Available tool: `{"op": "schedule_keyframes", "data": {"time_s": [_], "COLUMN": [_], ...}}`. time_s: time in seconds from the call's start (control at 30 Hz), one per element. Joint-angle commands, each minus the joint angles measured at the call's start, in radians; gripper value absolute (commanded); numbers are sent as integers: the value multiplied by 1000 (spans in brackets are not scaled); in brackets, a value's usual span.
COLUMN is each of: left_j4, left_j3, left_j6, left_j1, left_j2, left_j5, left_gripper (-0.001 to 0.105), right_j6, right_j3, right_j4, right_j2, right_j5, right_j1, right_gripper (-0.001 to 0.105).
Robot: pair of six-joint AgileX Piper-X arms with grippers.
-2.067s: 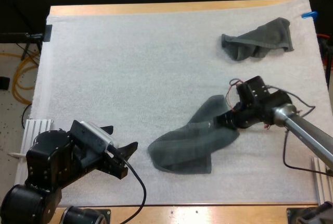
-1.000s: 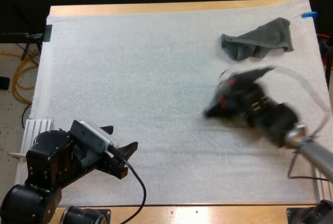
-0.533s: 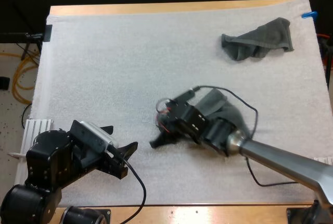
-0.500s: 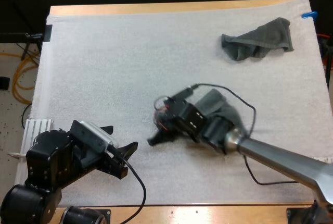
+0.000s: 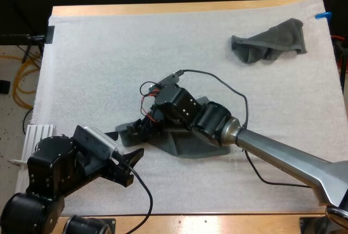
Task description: Pick towel from pile fold and stack
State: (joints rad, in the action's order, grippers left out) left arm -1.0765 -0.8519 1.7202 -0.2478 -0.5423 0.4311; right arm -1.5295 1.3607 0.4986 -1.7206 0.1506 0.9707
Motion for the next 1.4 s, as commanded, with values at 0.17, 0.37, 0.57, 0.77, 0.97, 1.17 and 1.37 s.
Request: {"op": "schedule_keyframes", "data": {"time_s": [0.17, 0.37, 0.57, 0.77, 0.97, 1.17, 1.37], "left_j4": [-2, -2, -2, -2, -2, -2, -2], "left_j3": [-7, -7, -7, -7, -7, -7, -7], "left_j6": [10, 10, 8, 3, 3, 3, 3], "left_j1": [-5, -5, -5, -5, -5, -5, -5], "left_j2": [-1, -1, -1, -1, -1, -1, -1], "left_j5": [-1, -1, -1, -1, -1, -1, -1], "left_gripper": [70, 70, 70, 70, 70, 70, 70], "right_j6": [-141, -158, -154, -137, -116, -81, -11], "right_j3": [12, 9, 9, -53, -202, -343, -416], "right_j4": [223, 372, 513, 516, 494, 393, 302], "right_j2": [12, 12, 22, 36, 36, 36, 36], "right_j5": [-165, -185, -183, -123, -109, -7, 180], "right_j1": [-6, -92, -225, -310, -368, -379, -379], "right_gripper": [80, 79, 79, 79, 79, 79, 79]}}
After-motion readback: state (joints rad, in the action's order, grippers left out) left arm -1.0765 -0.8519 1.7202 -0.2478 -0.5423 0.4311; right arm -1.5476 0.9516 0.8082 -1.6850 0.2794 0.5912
